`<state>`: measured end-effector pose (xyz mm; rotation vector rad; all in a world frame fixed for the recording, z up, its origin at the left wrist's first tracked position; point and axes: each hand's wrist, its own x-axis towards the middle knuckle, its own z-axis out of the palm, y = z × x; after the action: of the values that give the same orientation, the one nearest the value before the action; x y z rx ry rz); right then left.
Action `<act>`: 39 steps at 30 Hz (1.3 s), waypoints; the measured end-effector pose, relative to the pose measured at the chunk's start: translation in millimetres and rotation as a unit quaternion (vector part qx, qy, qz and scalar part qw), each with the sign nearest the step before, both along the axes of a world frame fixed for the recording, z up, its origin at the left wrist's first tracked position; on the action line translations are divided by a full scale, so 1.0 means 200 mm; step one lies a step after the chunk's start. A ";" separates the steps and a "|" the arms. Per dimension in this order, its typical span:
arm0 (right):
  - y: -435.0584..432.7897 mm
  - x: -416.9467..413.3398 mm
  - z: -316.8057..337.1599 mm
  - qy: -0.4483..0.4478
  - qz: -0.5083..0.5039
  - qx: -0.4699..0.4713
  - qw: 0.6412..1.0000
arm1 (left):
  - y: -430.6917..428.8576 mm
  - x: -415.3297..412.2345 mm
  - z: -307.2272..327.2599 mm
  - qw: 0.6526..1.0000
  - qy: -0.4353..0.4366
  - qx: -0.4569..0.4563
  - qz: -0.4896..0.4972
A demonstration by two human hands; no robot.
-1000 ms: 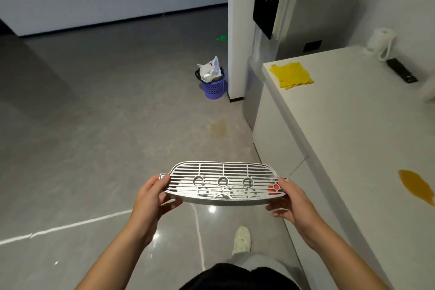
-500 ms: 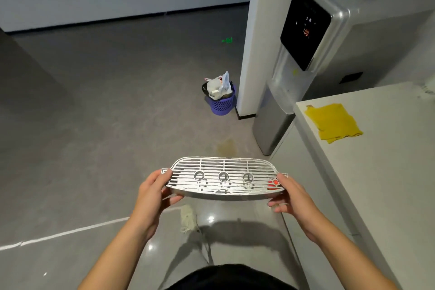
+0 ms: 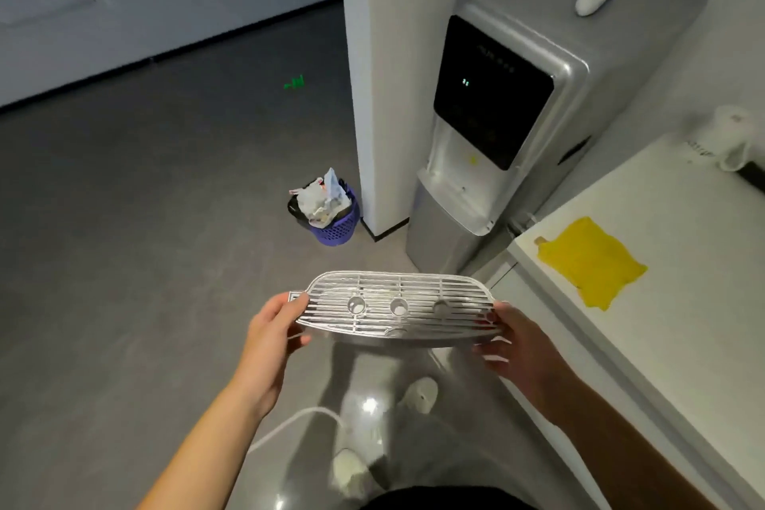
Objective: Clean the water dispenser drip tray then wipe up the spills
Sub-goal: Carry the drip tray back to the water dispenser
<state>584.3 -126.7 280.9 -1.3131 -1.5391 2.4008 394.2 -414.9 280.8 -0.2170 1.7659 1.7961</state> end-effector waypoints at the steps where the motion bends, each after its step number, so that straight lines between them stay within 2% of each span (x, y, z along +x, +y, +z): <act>1: 0.03 -0.06 -0.03 0.002 -0.022 -0.003 1.000 | 0.05 -0.09 -0.01 1.000 -0.014 0.009 -0.005; 12: 0.44 -0.66 -0.40 -0.036 -0.136 -0.049 0.989 | 0.72 -0.95 -0.20 0.992 -0.122 0.009 -0.011; 20: 0.62 -1.01 -0.57 -0.043 -0.240 -0.073 0.967 | 1.22 -1.52 -0.44 0.979 -0.169 -0.025 -0.111; 25: 0.70 -1.22 -0.73 -0.048 -0.351 -0.071 0.932 | 1.56 -1.85 -0.68 0.961 -0.118 -0.078 -0.239; 27: 0.73 -1.28 -0.80 -0.054 -0.392 -0.069 0.916 | 1.68 -1.94 -0.78 0.952 -0.100 -0.084 -0.279; 30: 0.76 -1.34 -0.93 -0.069 -0.438 -0.064 0.894 | 1.83 -2.04 -0.91 0.919 -0.119 -0.100 -0.362; 34: 0.81 -1.37 -1.12 -0.076 -0.474 -0.063 0.875 | 2.05 -2.11 -1.13 0.916 -0.156 -0.090 -0.360; 39: 0.87 -1.39 -1.37 -0.106 -0.493 -0.067 0.861 | 2.23 -2.08 -1.33 0.894 -0.116 -0.150 -0.405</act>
<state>307.1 47.6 6.6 -1.8141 -0.4360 1.7179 -22.4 30.1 15.2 0.1673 1.6054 0.8643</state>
